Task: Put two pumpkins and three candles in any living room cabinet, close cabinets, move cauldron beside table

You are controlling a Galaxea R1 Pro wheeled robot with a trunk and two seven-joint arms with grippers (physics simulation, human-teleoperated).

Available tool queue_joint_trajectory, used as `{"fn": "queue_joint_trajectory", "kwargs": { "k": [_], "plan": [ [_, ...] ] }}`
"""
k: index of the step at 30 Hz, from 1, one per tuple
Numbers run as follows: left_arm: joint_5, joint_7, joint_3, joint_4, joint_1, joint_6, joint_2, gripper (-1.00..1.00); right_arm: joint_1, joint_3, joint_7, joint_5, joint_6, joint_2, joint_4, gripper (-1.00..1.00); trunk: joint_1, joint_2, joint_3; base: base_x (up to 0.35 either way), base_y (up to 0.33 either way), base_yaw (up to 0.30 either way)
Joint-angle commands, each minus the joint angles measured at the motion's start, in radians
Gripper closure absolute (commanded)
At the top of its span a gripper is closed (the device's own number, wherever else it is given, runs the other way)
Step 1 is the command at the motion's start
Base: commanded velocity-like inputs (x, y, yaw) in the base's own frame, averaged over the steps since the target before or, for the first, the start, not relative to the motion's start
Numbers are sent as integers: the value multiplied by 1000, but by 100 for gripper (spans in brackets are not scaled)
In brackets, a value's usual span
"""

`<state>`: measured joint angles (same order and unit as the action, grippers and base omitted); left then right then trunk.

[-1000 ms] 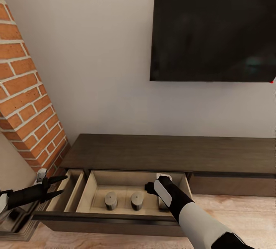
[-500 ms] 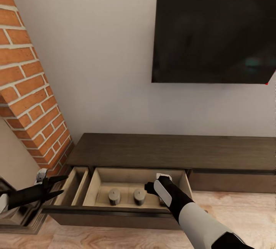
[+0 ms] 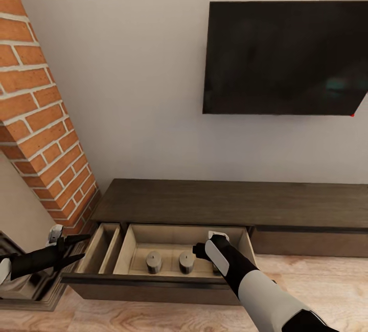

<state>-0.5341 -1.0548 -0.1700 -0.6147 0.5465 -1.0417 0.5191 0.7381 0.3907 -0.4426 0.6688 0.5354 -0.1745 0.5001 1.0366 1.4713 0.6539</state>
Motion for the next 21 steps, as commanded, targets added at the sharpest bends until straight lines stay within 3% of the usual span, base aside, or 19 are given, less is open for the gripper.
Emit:
{"fn": "queue_joint_trajectory", "kwargs": {
  "k": [1, 12, 21],
  "plan": [
    [0, 0, 0, 0, 0, 0, 0, -100, 0, 0, 0, 0, 0, 0, 0, -100, -4, -7, -3, 0, 0, 0],
    [3, 6, 23, 0, 0, 6, -8, -100, 0, -1, -1, 0, 0, 0, 0, -100, -46, -84, -38, -2, 0, 0],
    [3, 9, 30, 0, 0, 8, -8, -100, 0, -1, 0, 0, 0, 0, 0, -100, -81, -147, -66, -253, 101, 0]
  ]
}}
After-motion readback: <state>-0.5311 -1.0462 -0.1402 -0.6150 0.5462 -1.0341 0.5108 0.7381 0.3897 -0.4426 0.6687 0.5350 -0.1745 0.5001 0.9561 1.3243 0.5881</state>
